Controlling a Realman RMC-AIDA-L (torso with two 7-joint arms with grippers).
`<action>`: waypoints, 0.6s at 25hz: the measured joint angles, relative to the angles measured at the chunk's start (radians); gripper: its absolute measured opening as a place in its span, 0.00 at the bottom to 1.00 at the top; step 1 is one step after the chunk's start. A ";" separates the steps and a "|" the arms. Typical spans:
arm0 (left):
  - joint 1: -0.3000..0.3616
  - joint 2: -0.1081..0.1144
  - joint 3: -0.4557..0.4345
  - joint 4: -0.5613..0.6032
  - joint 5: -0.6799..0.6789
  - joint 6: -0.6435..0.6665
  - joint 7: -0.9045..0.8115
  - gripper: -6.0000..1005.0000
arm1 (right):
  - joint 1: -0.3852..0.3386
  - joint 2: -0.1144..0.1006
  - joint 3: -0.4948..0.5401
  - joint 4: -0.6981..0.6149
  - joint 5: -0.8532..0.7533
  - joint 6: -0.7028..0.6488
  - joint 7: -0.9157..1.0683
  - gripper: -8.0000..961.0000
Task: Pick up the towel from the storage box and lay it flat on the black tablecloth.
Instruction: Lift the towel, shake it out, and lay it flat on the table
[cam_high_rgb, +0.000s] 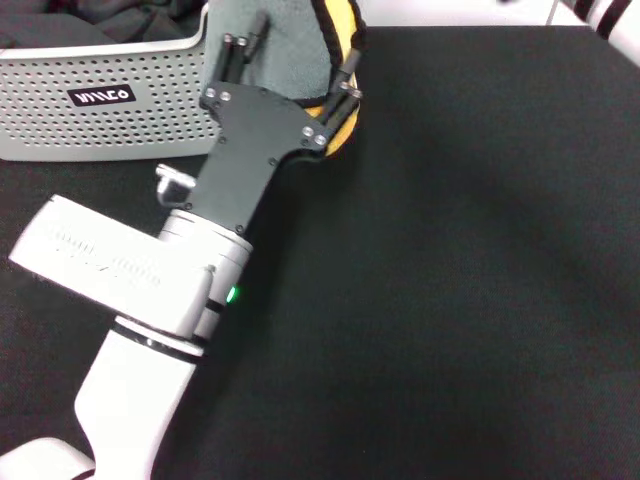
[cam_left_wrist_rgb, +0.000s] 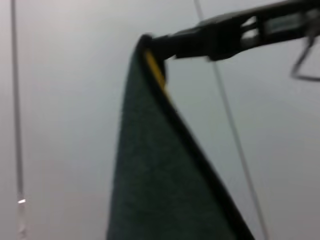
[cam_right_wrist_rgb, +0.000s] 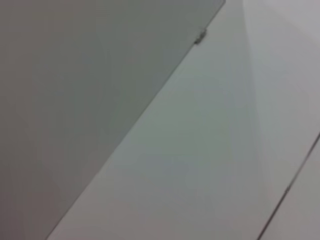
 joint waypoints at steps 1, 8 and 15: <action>-0.003 0.000 0.000 0.000 -0.022 0.000 0.006 0.86 | -0.012 0.000 -0.016 -0.011 -0.001 -0.006 -0.018 0.02; 0.005 0.000 0.000 -0.001 -0.067 0.005 0.031 0.86 | -0.050 0.000 -0.037 -0.049 -0.003 -0.039 -0.070 0.02; 0.033 0.000 0.000 -0.001 -0.067 0.014 0.034 0.86 | -0.063 0.000 -0.036 -0.054 -0.004 -0.079 -0.094 0.02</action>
